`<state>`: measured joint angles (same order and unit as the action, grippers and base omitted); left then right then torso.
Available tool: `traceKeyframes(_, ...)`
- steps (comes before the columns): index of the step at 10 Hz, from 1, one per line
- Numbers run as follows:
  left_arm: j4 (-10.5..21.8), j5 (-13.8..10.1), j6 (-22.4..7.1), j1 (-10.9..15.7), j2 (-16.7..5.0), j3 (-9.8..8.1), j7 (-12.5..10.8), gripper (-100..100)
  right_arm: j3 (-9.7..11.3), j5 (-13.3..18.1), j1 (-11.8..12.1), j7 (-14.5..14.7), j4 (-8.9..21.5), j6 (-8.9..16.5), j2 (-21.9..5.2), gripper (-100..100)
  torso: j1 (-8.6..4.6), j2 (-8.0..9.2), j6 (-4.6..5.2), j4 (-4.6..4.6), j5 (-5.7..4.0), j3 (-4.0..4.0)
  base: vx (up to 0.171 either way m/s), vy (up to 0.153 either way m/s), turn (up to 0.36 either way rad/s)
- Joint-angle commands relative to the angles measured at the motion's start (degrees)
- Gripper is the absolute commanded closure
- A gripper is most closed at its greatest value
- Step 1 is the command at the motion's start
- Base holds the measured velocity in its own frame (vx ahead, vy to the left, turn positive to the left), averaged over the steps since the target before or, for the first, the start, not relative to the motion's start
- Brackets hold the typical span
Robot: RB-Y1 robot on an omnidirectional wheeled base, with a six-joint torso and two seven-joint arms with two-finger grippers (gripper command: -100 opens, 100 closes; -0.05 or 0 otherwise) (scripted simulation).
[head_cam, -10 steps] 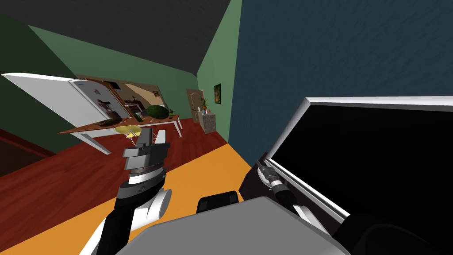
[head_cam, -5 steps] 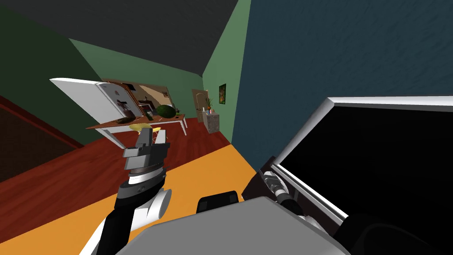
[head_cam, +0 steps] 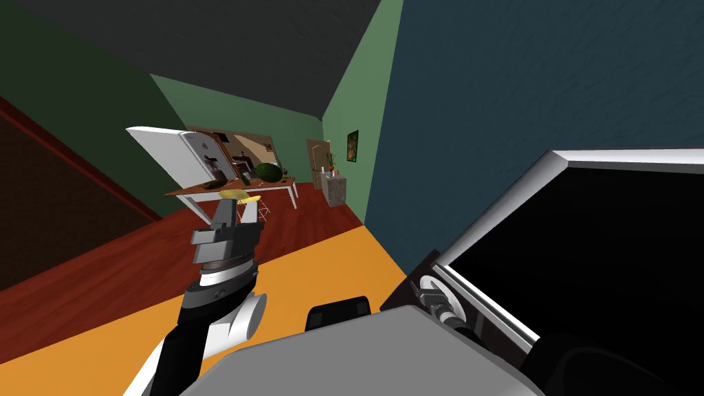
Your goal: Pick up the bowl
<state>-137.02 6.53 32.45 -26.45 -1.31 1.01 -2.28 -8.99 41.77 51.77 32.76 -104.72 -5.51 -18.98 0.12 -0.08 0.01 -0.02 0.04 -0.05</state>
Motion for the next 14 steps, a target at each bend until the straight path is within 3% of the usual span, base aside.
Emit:
traceKeyframes(1,0.0,0.0,0.0,0.0,0.0,0.0,0.0,0,0.2,2.9,2.3,1.6,2.7,1.0,-1.1,-100,0.0,0.0,0.0,0.0,0.0,0.0,0.058,0.029,0.253)
traceKeyframes(2,0.0,0.0,0.0,0.0,0.0,0.0,0.0,0,0.2,3.4,2.3,1.6,2.7,1.0,-1.1,-100,0.02,-0.05,-0.01,-0.01,0.01,-0.03,0.046,0.009,0.07)
traceKeyframes(6,0.0,0.0,0.0,0.0,0.0,0.0,0.0,0,1.5,10.0,5.6,4.0,7.9,3.7,-4.2,-100,-0.02,0.02,0.02,0.0,0.01,0.01,0.037,0.012,0.129)
traceKeyframes(9,0.0,0.0,0.0,0.0,0.0,0.0,0.0,0,2.1,12.0,6.7,4.6,9.6,4.4,-5.2,-100,-0.05,0.06,0.0,0.01,0.0,0.03,0.024,0.001,0.089)
traceKeyframes(11,0.0,0.0,0.0,0.0,0.0,0.0,0.0,0,3.2,15.8,8.6,5.8,12.7,5.8,-7.1,-100,-0.02,0.07,0.02,0.01,0.0,0.04,0.031,0.004,0.148)
traceKeyframes(12,0.0,0.0,0.0,0.0,0.0,0.0,0.0,0,3.2,15.8,8.6,5.8,12.7,5.8,-7.1,-100,-0.06,0.04,-0.01,0.01,0.0,0.02,0.028,-0.003,0.065)
traceKeyframes(14,0.0,0.0,0.0,0.0,0.0,0.0,0.0,0,4.3,19.2,10.2,6.7,15.5,7.0,-8.9,-100,-0.05,0.04,0.01,0.01,0.0,0.02,0.034,-0.001,0.134)
